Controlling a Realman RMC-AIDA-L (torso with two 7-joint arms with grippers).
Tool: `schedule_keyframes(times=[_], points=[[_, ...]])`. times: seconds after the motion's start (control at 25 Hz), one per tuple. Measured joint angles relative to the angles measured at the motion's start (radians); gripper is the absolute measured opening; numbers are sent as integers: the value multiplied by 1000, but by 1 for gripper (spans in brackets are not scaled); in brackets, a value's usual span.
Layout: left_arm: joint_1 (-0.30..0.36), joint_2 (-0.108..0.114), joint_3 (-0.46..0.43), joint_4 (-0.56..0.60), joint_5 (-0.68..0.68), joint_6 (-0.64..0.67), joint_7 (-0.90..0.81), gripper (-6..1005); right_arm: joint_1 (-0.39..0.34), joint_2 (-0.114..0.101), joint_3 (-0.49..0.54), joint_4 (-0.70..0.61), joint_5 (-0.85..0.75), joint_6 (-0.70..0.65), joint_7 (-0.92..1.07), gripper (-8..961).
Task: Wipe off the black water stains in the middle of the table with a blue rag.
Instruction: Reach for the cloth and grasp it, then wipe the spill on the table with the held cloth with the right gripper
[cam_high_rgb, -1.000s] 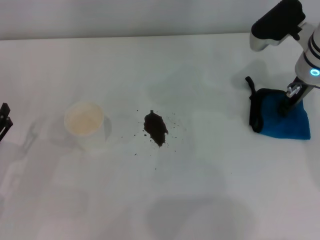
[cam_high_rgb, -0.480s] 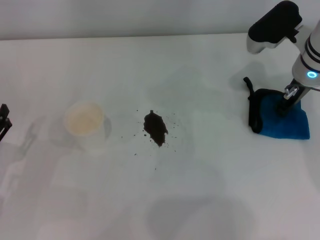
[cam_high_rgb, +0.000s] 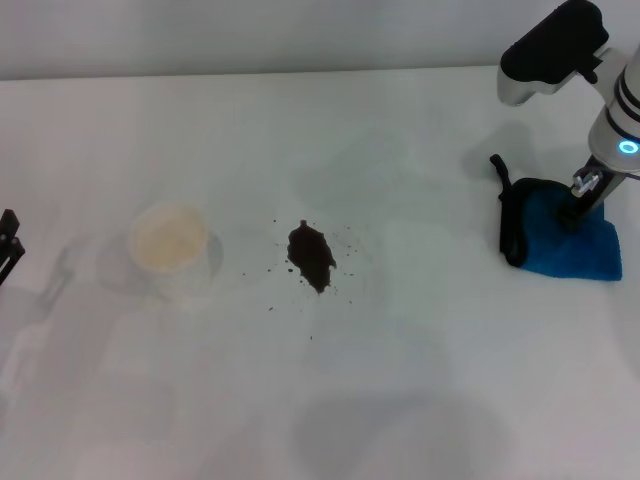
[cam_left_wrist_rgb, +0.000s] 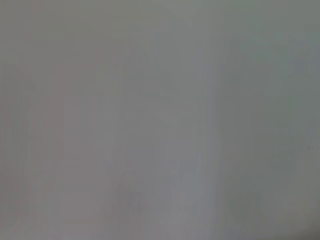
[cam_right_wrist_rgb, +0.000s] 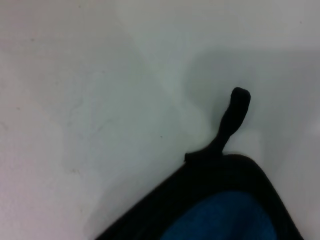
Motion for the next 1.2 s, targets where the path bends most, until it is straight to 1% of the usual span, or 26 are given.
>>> schedule_keyframes(times=[0.16,0.28,0.4,0.88,1.0,1.2], points=[[1,0,0,0,0,0,-1,892,0,0,1,-1,0,1,-2,130],[2,0,0,0,0,0,-1,892,0,4,-2,-4,0,1,-4,117],[2,0,0,0,0,0,-2,892,0,13,-6,-23,0,8,-13,44],[-5,1,0,0,-3,0,-4,892,14,46,-13,-69,8,63,-43,40],[-8,1,0,0,-2,0,-4,892,19,50,-35,-79,46,73,-47,39],[-12,2,0,0,-2,0,-4,892,23,54,-115,-105,126,89,-43,37]])
